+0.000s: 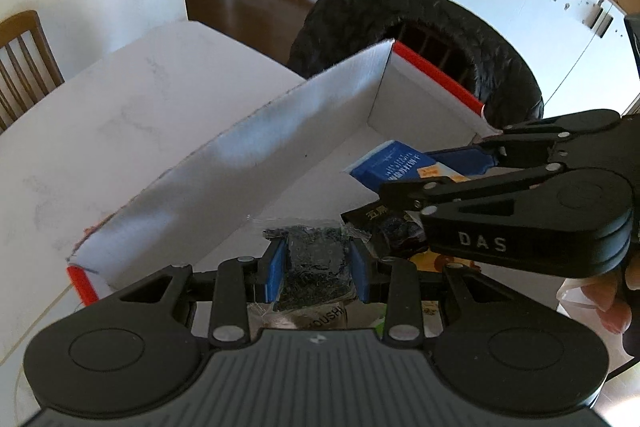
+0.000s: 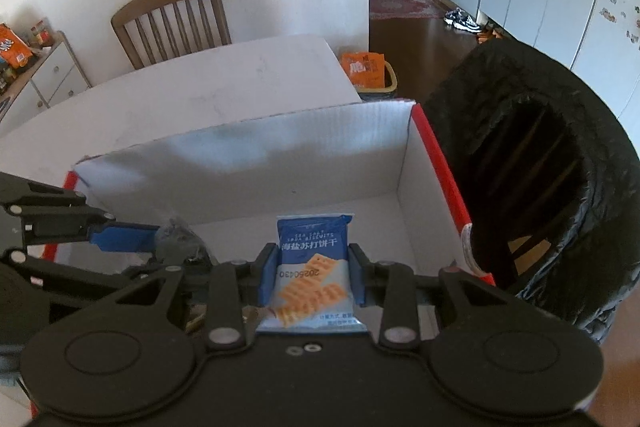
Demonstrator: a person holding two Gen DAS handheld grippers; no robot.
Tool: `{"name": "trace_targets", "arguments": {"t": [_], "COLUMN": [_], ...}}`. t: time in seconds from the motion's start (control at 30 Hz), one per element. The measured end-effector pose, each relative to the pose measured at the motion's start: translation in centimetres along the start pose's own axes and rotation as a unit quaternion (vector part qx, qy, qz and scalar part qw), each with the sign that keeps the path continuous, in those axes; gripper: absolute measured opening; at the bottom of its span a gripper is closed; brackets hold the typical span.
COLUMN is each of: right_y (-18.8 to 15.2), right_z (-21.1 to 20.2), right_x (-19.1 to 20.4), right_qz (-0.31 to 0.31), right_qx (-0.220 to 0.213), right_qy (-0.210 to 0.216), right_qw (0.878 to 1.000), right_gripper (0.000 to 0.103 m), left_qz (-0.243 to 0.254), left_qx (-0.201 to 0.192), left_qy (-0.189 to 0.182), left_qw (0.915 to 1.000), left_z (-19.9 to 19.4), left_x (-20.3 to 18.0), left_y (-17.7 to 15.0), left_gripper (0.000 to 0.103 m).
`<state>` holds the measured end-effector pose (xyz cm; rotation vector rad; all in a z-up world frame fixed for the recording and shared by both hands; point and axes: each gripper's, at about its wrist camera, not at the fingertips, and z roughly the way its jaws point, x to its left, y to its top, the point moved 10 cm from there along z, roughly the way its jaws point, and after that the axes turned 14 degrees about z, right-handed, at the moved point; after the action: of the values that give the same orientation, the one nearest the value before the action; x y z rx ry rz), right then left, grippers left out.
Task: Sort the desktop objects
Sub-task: 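Carry the dark packet and blue biscuit packet with both grippers into the red shoebox, then open both grippers to drop the two packets into the box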
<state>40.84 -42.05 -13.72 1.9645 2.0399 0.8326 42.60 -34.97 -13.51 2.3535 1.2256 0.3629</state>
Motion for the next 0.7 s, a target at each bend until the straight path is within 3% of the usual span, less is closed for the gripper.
{"name": "trace_targets", "arguments": {"t": [0.7], "right_y": [-0.5], "right_z": [3.1], "right_x": [0.3], "right_qz": [-0.016], "right_qx": [0.039], "right_qy": [-0.014], "right_qw": [0.999], "right_gripper": [0.035], "left_qz": [-0.026], "left_qx": [0.040], "left_qy": [-0.012], "left_qw": [0.9988], "left_z": [2.8], "left_x": [0.4], "left_y": [-1.3], "left_gripper": [0.034]}}
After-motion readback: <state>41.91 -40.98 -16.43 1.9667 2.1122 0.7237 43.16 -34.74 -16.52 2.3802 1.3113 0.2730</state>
